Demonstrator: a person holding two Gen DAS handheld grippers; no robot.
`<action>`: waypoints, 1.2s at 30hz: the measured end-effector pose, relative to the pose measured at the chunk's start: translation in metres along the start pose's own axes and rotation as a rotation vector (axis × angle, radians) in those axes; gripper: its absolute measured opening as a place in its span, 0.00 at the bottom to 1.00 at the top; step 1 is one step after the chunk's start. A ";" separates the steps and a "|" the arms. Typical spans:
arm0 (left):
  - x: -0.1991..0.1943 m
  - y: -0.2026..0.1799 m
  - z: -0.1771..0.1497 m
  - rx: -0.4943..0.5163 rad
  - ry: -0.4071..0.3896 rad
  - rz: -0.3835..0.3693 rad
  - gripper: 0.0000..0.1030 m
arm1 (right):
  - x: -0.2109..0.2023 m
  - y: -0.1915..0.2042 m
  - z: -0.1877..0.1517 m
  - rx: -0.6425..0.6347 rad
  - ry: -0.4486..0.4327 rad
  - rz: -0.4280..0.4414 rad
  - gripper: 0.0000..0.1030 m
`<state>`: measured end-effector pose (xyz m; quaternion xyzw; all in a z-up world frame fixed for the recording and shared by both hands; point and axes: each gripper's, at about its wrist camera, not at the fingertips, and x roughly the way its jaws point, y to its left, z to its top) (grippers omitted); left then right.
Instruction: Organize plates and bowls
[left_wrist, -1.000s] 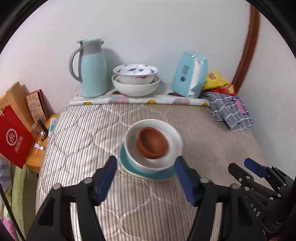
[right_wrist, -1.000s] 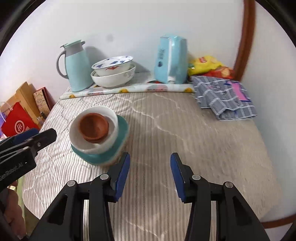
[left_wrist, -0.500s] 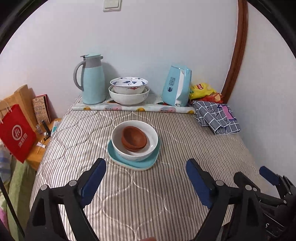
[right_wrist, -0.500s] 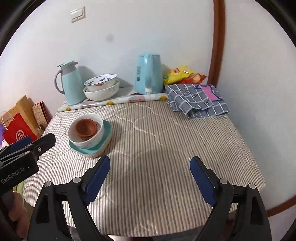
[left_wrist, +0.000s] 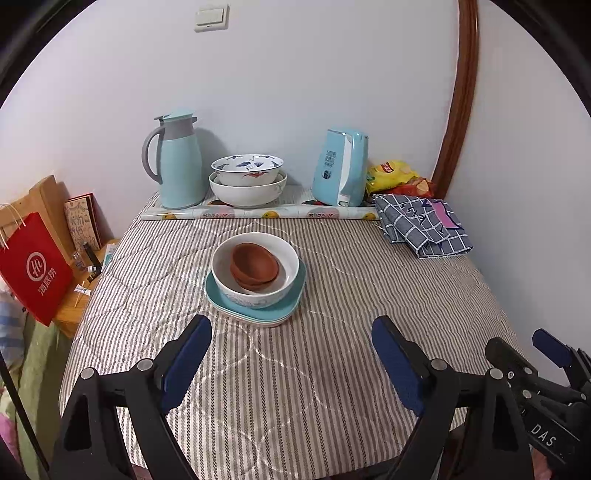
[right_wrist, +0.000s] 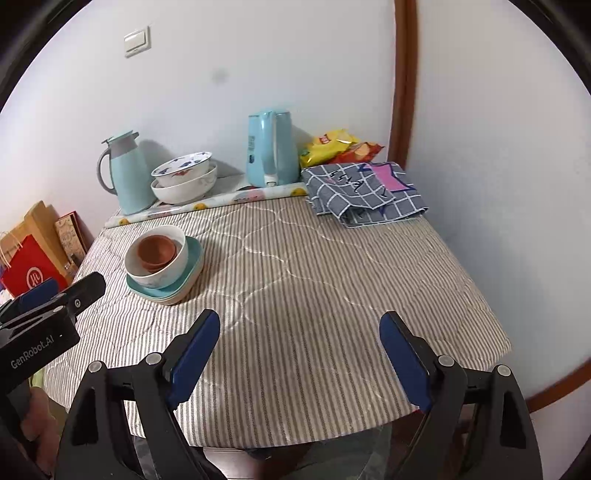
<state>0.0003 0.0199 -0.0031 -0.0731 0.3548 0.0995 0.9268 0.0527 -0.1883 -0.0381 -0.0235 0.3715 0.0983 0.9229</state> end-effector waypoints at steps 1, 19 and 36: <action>-0.001 0.000 0.000 0.001 0.000 0.000 0.86 | -0.002 -0.001 0.000 0.000 -0.003 -0.001 0.85; -0.003 -0.001 -0.006 0.000 0.004 0.004 0.86 | -0.007 -0.001 -0.005 -0.001 -0.005 -0.003 0.85; -0.006 0.000 -0.007 0.002 -0.002 0.003 0.86 | -0.012 0.001 -0.005 -0.002 -0.016 0.004 0.85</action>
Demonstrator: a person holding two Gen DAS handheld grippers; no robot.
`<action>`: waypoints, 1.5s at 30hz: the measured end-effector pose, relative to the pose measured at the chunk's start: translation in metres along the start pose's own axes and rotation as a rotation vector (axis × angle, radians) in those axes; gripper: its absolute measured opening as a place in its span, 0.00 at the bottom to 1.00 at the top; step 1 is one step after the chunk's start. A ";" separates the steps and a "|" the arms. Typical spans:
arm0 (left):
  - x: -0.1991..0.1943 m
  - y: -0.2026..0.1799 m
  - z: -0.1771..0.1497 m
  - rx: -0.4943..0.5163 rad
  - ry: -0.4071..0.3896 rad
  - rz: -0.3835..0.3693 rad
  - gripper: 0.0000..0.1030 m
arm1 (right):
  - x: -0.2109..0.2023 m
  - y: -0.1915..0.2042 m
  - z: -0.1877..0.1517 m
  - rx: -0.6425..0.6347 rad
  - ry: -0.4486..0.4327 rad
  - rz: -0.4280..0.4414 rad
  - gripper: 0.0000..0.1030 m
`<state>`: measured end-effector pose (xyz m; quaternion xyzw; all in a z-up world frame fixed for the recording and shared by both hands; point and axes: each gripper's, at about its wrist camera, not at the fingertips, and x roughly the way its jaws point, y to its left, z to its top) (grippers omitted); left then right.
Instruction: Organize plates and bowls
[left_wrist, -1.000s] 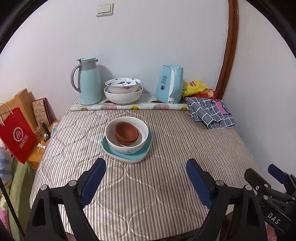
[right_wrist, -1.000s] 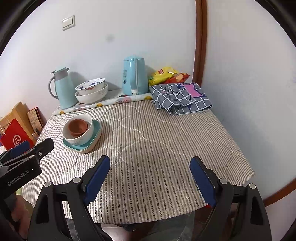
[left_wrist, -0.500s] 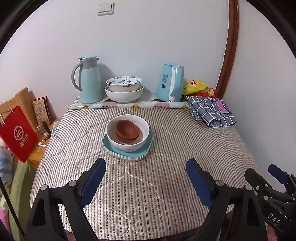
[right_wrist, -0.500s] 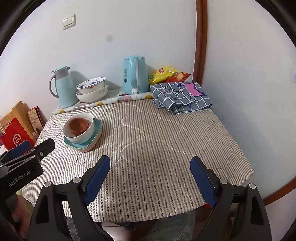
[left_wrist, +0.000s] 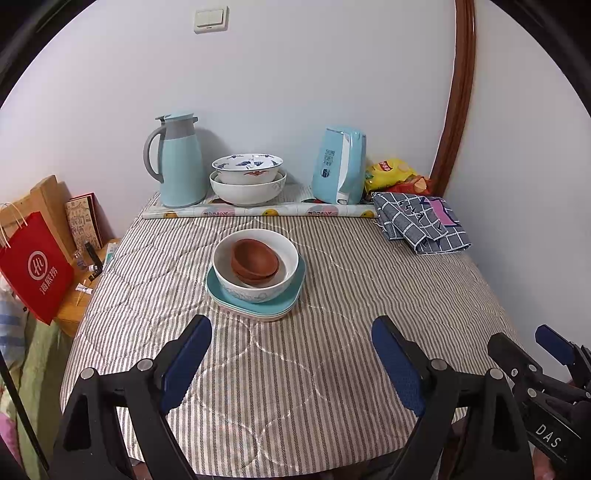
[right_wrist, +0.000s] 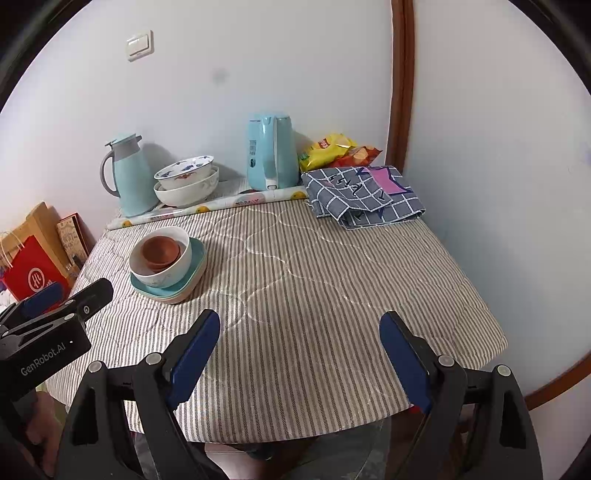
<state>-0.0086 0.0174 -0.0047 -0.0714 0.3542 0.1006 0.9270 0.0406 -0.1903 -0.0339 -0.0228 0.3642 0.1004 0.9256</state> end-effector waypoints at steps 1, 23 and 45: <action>0.000 0.000 0.000 0.000 0.000 0.000 0.86 | 0.000 0.000 0.000 0.000 0.000 0.001 0.85; -0.005 -0.001 0.001 0.000 -0.008 0.001 0.86 | -0.006 0.000 0.001 0.006 -0.012 0.009 0.85; -0.007 0.001 0.003 0.005 -0.022 0.009 0.86 | -0.007 0.000 0.002 0.019 -0.017 0.015 0.85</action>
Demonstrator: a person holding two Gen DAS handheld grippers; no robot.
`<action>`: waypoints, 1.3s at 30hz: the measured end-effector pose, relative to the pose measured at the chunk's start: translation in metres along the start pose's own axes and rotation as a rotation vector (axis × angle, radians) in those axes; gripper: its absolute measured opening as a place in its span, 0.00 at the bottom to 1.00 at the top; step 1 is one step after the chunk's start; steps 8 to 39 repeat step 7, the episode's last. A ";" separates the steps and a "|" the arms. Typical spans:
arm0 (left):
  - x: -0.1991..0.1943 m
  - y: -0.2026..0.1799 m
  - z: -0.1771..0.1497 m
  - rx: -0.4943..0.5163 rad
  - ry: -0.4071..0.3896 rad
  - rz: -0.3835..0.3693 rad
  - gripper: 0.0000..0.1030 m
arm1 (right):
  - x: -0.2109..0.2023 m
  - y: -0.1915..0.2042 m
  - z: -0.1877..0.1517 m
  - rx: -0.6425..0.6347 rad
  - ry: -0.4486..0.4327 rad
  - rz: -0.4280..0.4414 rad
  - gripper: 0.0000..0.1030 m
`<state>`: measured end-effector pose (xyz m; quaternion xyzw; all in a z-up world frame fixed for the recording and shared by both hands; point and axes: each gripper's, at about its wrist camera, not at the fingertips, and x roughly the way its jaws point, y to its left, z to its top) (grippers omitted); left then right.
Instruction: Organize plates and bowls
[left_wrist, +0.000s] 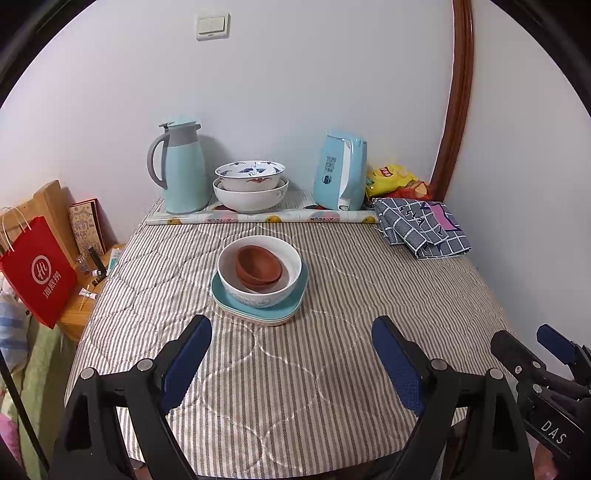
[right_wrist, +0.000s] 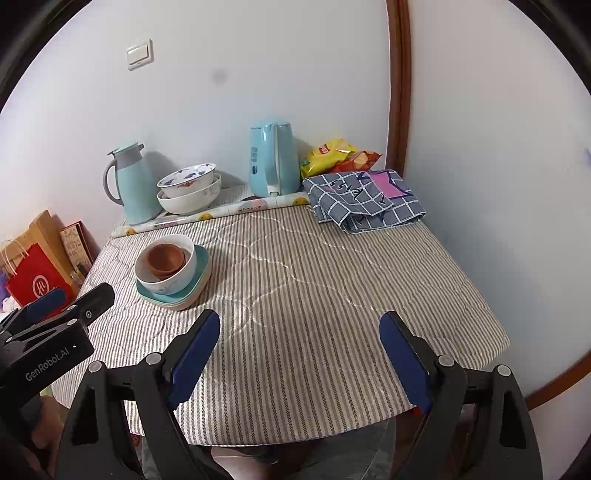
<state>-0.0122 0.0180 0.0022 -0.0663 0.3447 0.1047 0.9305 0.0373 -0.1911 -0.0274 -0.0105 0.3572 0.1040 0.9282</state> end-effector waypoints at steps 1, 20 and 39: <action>0.000 0.000 0.000 0.000 -0.002 0.001 0.86 | 0.000 0.001 0.000 0.001 0.001 0.002 0.85; 0.008 0.005 0.000 -0.003 -0.008 0.019 0.86 | 0.006 0.006 -0.001 0.005 0.007 0.021 0.85; 0.008 0.005 0.000 -0.003 -0.008 0.019 0.86 | 0.006 0.006 -0.001 0.005 0.007 0.021 0.85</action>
